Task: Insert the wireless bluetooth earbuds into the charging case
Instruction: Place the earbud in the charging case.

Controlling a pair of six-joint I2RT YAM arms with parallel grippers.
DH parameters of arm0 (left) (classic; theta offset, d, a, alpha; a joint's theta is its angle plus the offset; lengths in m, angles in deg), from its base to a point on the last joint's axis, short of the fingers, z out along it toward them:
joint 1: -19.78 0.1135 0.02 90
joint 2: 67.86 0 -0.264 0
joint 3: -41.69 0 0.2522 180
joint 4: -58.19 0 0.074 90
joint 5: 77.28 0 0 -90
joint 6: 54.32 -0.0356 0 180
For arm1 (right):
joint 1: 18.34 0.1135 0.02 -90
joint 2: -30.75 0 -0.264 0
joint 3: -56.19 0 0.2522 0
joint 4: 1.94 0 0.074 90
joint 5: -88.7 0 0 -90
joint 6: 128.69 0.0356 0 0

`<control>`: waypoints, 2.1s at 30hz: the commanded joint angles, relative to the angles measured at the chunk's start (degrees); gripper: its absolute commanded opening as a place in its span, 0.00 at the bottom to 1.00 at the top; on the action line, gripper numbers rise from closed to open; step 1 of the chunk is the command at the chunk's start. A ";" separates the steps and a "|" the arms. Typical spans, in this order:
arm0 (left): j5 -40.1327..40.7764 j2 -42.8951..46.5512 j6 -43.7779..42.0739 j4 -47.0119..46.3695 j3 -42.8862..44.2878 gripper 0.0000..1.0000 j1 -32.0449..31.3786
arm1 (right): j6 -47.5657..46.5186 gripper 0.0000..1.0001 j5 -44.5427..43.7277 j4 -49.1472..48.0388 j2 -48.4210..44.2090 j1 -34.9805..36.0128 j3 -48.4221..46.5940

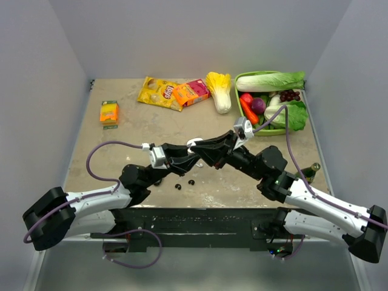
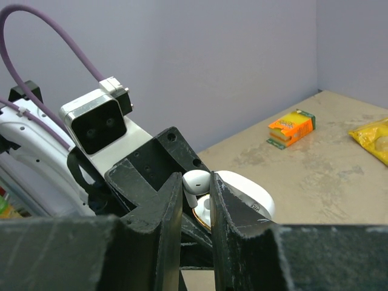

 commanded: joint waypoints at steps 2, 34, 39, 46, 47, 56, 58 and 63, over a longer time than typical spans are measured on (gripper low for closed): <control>0.70 -0.57 0.88 -20.19 3.02 0.00 0.24 | -0.19 0.00 -3.59 -5.40 0.04 0.50 0.47; 1.93 -0.31 0.18 -20.37 3.90 0.00 0.24 | -2.91 0.00 -6.67 -0.67 2.94 1.29 -0.40; 1.93 -0.48 0.00 -20.37 4.25 0.00 0.24 | -3.00 0.02 -5.97 2.05 3.56 1.47 -1.55; 1.93 -0.04 -0.35 -20.11 4.16 0.00 0.24 | -2.47 0.27 -7.72 4.44 3.12 1.56 -2.51; 1.93 0.05 -0.35 -20.11 4.25 0.00 0.24 | -2.47 0.27 -7.90 4.61 3.03 1.56 -2.60; 2.01 0.14 -0.61 -19.93 4.16 0.00 0.24 | -2.30 0.36 -8.95 5.93 2.85 1.56 -2.87; 2.01 0.14 -0.61 -19.93 4.08 0.00 0.24 | -2.30 0.37 -9.31 5.93 2.68 1.56 -2.87; 2.10 0.14 -0.61 -19.93 4.16 0.00 0.24 | -2.04 0.40 -9.83 6.02 2.59 1.56 -2.78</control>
